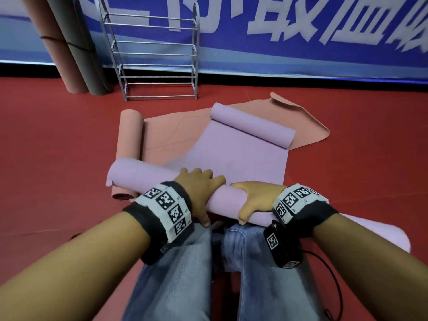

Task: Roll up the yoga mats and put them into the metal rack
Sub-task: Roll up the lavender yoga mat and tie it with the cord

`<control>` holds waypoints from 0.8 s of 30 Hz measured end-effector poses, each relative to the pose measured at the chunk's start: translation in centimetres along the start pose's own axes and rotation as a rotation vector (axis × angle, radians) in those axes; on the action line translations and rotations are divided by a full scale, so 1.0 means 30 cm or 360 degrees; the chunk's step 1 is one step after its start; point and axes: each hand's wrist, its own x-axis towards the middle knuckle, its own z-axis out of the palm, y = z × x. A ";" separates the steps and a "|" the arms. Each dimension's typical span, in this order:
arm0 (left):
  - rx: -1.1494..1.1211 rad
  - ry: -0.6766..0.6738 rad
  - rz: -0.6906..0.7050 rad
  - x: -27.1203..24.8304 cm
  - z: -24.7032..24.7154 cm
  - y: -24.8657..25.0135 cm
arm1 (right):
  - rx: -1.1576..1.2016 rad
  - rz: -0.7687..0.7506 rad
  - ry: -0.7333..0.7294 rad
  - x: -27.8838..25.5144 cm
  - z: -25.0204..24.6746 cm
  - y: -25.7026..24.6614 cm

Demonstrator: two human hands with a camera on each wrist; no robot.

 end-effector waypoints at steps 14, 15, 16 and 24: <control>-0.0551 -0.0284 -0.0075 0.079 -0.004 -0.073 | -0.0788 -0.0109 0.0390 0.030 0.042 -0.058; -0.0575 -0.0362 -0.0068 0.089 -0.010 -0.078 | -0.0792 -0.0100 0.0407 0.036 0.047 -0.055; -0.0578 -0.0415 -0.0077 0.097 -0.012 -0.077 | -0.0767 -0.0091 0.0411 0.041 0.048 -0.053; -0.0120 0.0051 -0.0111 0.045 0.053 -0.020 | -0.0604 -0.0075 0.0315 0.059 -0.006 -0.033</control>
